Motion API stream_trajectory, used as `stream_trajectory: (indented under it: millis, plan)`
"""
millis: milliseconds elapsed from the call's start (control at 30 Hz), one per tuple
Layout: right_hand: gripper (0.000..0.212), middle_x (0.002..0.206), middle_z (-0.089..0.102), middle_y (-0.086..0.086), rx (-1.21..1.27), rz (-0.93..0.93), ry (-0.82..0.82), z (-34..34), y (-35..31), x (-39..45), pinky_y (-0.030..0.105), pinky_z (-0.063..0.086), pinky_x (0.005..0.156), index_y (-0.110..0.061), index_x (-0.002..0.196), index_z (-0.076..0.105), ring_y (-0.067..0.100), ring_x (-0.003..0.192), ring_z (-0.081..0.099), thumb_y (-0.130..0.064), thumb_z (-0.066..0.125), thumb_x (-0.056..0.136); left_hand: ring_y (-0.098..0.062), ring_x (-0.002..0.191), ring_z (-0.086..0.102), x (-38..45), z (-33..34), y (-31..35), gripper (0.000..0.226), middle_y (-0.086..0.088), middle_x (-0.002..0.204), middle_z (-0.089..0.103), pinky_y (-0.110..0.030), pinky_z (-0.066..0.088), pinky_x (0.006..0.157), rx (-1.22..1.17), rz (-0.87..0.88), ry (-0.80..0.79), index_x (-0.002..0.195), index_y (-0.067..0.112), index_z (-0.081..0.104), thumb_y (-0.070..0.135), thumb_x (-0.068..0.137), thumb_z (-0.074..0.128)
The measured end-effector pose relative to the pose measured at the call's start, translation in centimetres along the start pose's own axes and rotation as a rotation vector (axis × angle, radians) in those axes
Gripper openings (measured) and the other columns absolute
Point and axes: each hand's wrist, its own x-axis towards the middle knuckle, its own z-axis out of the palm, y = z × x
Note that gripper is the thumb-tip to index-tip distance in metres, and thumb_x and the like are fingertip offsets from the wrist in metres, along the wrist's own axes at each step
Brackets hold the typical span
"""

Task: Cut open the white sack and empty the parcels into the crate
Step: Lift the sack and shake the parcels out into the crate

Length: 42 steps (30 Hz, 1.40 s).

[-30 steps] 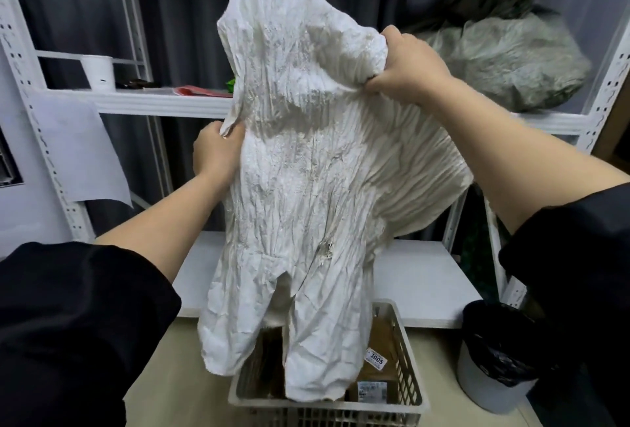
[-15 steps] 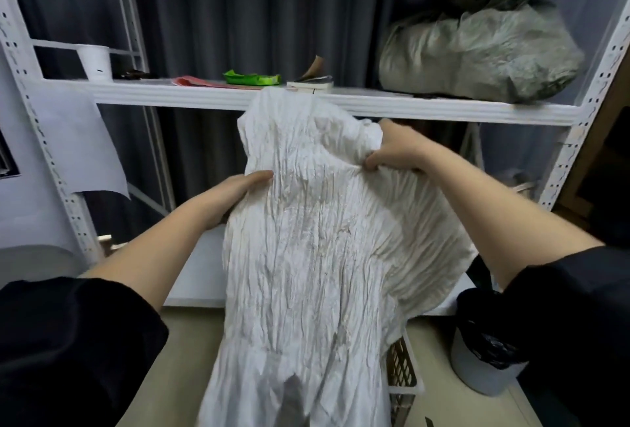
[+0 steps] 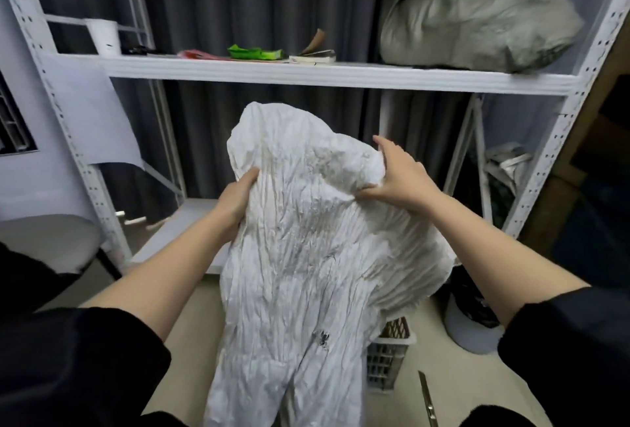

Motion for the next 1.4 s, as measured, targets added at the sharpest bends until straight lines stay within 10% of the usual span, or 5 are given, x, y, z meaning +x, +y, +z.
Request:
stream_trajectory:
  millis: [467,600,833,1167,1400]
  plan:
    - [0.062,0.128,0.055,0.007,0.444,0.702,0.259,4.5,6.3,-7.2,0.045,0.037,0.101,-0.015,0.131,0.044,0.030,0.116,0.051,-0.062,0.040,0.090,-0.023,0.094,0.068,-3.6,0.2,0.1,0.025,-0.009,0.104,0.070,-0.035,0.054,0.084,-0.444,0.027,0.047,0.108,0.009,0.065,0.027,0.095,0.053]
    - [0.079,0.117,0.060,0.014,0.935,1.017,-0.215,7.2,6.8,-9.3,0.037,0.048,0.075,-0.011,0.128,0.044,0.035,0.106,0.061,-0.075,0.034,0.084,-0.028,0.110,0.063,-3.6,-1.6,0.8,0.041,-0.014,0.119,0.067,-0.040,0.051,0.090,-0.579,0.037,-0.043,0.123,0.007,0.061,0.035,0.097,0.045]
    - [0.084,0.124,0.060,0.009,1.442,0.798,-0.391,12.9,1.8,-7.5,0.052,0.039,0.105,-0.019,0.132,0.051,0.029,0.116,0.055,-0.079,0.048,0.073,-0.026,0.094,0.071,-3.6,-4.9,1.8,0.046,-0.011,0.104,0.074,-0.039,0.052,0.081,-0.646,0.106,-0.075,0.100,0.011,0.073,0.043,0.097,0.040]
    - [0.027,0.095,0.073,0.008,1.565,0.633,-0.182,9.9,0.6,-3.6,0.032,0.052,0.074,-0.002,0.113,0.062,0.024,0.096,0.066,-0.013,0.053,0.091,-0.019,0.103,0.067,-1.8,-11.8,0.7,0.053,-0.002,0.112,0.070,-0.037,0.052,0.093,-0.263,0.255,0.298,0.129,0.015,0.057,0.038,0.082,0.068]
    - [0.039,0.109,0.072,0.003,1.396,0.493,-0.106,5.9,1.7,-3.3,0.032,0.054,0.080,-0.013,0.121,0.061,0.017,0.099,0.069,-0.035,0.061,0.089,-0.011,0.080,0.070,-1.9,-12.2,0.3,0.030,0.004,0.084,0.075,-0.030,0.049,0.073,-0.285,0.047,0.145,0.105,0.022,0.062,0.048,0.092,0.051]
